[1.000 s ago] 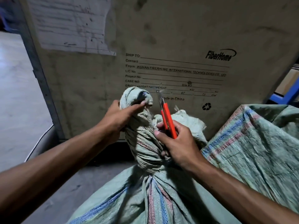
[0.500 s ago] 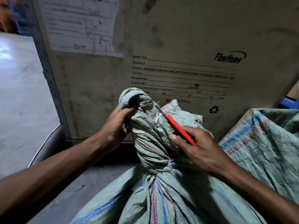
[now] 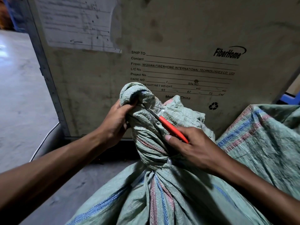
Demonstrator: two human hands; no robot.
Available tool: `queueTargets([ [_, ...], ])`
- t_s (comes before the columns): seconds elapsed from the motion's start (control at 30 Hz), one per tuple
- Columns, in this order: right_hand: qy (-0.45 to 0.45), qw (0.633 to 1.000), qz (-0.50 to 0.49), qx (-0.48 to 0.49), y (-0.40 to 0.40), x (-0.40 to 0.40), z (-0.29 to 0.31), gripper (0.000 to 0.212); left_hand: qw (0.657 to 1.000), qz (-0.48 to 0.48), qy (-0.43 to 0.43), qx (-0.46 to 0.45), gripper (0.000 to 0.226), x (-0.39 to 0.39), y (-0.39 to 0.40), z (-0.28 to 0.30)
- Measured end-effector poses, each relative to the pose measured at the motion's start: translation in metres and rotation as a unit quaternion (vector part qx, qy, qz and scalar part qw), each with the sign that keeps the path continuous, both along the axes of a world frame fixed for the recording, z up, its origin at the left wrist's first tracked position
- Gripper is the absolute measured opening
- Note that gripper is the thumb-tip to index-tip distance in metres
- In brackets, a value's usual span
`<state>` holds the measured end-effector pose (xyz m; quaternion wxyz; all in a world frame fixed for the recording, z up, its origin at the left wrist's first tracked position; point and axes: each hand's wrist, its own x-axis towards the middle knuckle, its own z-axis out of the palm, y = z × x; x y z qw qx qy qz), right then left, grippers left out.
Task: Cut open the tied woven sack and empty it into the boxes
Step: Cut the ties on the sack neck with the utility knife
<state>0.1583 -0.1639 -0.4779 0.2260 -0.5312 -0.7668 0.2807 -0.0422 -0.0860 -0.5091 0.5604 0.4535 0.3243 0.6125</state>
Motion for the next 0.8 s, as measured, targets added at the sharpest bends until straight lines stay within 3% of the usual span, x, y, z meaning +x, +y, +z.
queueTargets([
  [0.13,-0.056,0.997,-0.001,-0.044,0.003,0.002,-0.004,0.026,1.0,0.011,0.013,0.005,0.019,-0.001,-0.001,0.001],
  [0.37,-0.105,0.994,0.012,-0.003,0.0,0.007,-0.012,0.03,1.0,0.013,-0.008,0.005,0.024,0.001,-0.004,0.002],
  [0.6,-0.132,0.988,-0.001,-0.086,0.002,0.018,-0.013,0.026,0.998,0.023,-0.058,-0.024,0.016,-0.006,-0.002,0.005],
  [0.67,-0.094,0.992,-0.006,-0.083,-0.003,0.022,-0.015,0.028,0.998,0.015,-0.054,-0.028,0.016,-0.011,0.0,0.006],
  [0.8,0.083,0.996,-0.018,-0.034,-0.011,0.015,0.007,0.027,0.999,0.0,-0.037,-0.038,0.015,-0.006,-0.003,0.003],
])
